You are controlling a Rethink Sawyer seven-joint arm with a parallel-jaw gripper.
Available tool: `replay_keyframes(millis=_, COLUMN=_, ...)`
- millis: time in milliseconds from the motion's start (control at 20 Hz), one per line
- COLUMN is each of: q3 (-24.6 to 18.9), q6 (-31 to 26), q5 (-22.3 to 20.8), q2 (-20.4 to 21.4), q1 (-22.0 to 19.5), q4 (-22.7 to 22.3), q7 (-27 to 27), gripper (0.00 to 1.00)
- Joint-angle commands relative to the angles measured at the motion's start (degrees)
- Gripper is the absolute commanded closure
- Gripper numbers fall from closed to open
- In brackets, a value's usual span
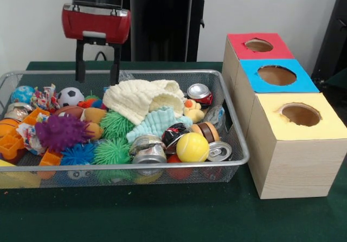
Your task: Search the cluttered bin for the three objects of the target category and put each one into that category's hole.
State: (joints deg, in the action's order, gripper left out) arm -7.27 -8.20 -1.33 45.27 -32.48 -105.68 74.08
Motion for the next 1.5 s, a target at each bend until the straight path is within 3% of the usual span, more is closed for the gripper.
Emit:
replay_keyframes(millis=50, q3=-3.63, q6=-17.13, q5=-6.39, q2=-17.41, q1=-6.76, q4=12.42, q7=-7.83, gripper=0.0)
replay_keyframes(millis=200, q3=-6.74, q6=-15.93, q5=-5.35, q2=-17.45, q1=-9.59, q4=12.71, q7=-6.46, gripper=0.0)
replay_keyframes(millis=550, q3=-6.77, q6=-18.34, q5=-7.25, q2=-16.75, q1=-10.58, q4=17.05, q7=-3.82, gripper=0.0)
replay_keyframes(millis=650, q3=-8.22, q6=-19.75, q5=-9.37, q2=-18.52, q1=-11.32, q4=21.02, q7=-7.34, gripper=0.0)
replay_keyframes(millis=750, q3=-8.23, q6=-17.69, q5=-10.51, q2=-19.55, q1=-11.73, q4=21.72, q7=-6.41, gripper=0.0)
replay_keyframes(millis=950, q3=-7.76, q6=-22.41, q5=-10.72, q2=-20.53, q1=-11.25, q4=24.71, q7=-5.62, gripper=0.0)
replay_keyframes(millis=1500, q3=-5.22, q6=-23.14, q5=-12.1, q2=-19.52, q1=-6.86, q4=25.5, q7=-0.21, gripper=0.0)
